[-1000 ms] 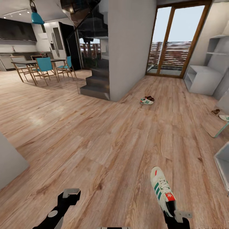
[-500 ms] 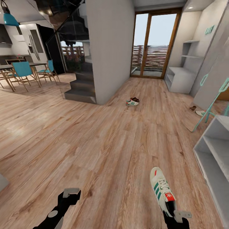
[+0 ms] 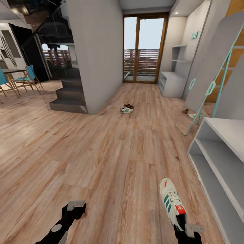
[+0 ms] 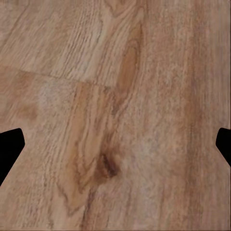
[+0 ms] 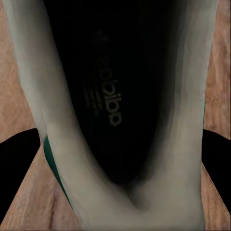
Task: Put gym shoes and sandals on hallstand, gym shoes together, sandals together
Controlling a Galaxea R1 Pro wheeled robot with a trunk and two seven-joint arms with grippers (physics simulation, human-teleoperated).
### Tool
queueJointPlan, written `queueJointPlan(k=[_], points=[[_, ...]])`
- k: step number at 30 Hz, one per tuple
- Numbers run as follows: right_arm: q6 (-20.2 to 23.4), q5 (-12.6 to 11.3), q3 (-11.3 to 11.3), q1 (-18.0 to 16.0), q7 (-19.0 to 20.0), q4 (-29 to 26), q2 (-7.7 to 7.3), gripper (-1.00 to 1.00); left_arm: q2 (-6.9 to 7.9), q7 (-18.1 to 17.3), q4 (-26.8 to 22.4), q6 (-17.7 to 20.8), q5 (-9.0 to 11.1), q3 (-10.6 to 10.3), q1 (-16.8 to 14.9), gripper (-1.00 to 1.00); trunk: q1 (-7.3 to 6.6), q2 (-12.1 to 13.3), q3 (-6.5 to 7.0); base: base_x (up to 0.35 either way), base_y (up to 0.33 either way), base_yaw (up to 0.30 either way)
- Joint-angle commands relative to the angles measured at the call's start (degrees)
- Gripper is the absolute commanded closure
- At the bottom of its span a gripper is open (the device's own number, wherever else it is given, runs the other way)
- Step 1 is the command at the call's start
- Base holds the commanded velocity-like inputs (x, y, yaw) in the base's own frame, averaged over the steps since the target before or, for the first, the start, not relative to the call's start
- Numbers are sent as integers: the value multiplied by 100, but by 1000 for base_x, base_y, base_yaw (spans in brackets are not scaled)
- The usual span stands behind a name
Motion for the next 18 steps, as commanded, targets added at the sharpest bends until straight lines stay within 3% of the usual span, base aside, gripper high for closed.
queueJointPlan(k=[1,8,18], points=[[-19,-1,-7,-5,5,3,3,100,-2,-31,2,-16,0,32,-1,-100,0,-2,-2,196,0,-294],[-23,-1,-13,-4,5,-23,3,100,-1,-31,1,-11,13,32,-1,-100,0,-2,7,290,0,-237],[-35,13,-1,-3,53,-61,-14,100,-1,-31,8,-16,19,32,-1,-100,0,-2,9,332,65,-27]])
